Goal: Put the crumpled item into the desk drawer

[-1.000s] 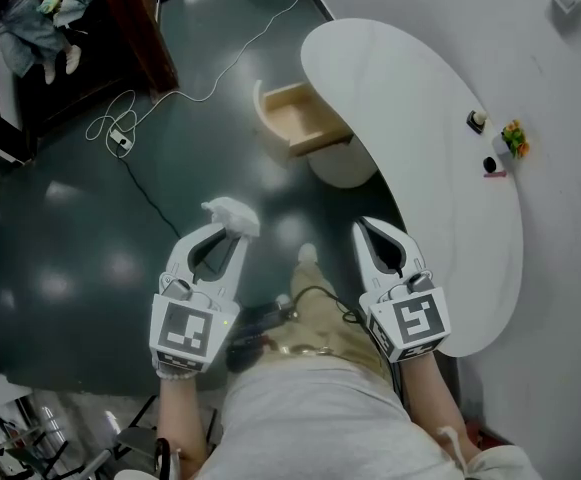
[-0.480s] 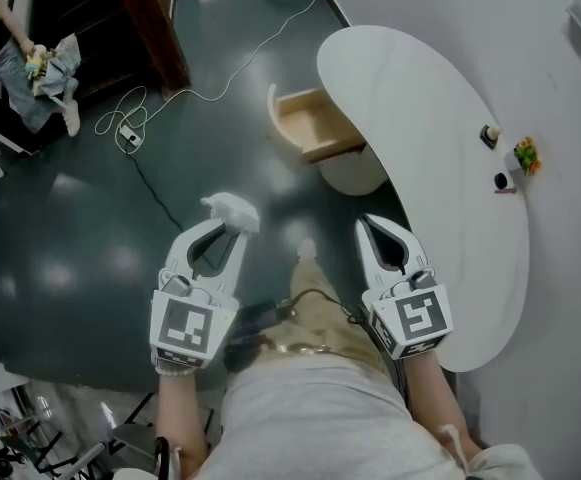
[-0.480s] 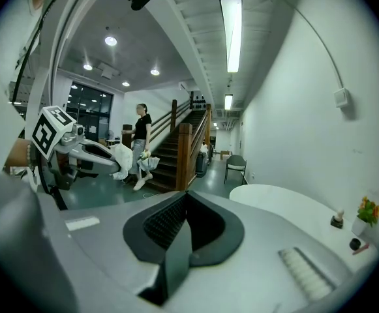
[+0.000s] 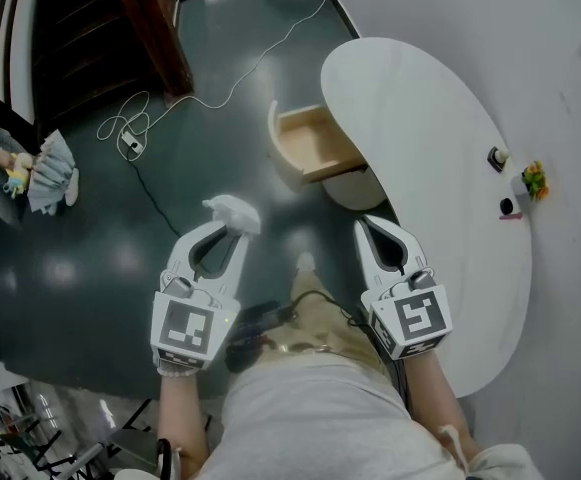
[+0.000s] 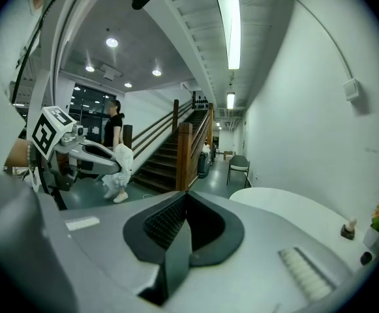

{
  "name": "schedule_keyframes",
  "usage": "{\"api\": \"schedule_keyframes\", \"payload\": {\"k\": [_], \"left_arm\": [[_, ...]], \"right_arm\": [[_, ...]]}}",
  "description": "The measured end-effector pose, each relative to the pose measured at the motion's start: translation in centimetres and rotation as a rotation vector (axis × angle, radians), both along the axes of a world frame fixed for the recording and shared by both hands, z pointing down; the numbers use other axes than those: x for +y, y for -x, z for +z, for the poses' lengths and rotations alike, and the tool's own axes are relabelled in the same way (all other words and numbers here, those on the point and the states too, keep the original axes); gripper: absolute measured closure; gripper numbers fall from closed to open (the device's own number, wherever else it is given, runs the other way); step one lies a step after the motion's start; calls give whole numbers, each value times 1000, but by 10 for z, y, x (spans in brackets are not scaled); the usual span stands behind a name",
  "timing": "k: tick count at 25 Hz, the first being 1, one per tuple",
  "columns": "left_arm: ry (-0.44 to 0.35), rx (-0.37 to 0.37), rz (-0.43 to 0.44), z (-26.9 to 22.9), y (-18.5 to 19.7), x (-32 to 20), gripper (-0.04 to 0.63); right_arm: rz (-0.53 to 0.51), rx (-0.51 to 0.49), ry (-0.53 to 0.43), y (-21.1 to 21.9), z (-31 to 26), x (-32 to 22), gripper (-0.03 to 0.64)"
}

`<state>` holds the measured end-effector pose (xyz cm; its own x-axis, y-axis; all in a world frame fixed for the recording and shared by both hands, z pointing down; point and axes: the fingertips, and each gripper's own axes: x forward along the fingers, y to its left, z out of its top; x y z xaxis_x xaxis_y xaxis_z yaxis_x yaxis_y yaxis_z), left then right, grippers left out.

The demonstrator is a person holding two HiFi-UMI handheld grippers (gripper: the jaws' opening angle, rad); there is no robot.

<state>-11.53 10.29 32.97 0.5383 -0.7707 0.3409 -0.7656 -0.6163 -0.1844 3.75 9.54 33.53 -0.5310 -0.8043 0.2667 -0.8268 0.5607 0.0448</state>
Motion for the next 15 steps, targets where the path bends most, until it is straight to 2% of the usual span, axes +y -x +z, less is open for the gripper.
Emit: {"api": "schedule_keyframes", "payload": {"k": [15], "left_arm": [[23, -18, -62, 1, -14, -88, 548]], "right_arm": [[-66, -14, 25, -13, 5, -100, 612]]}}
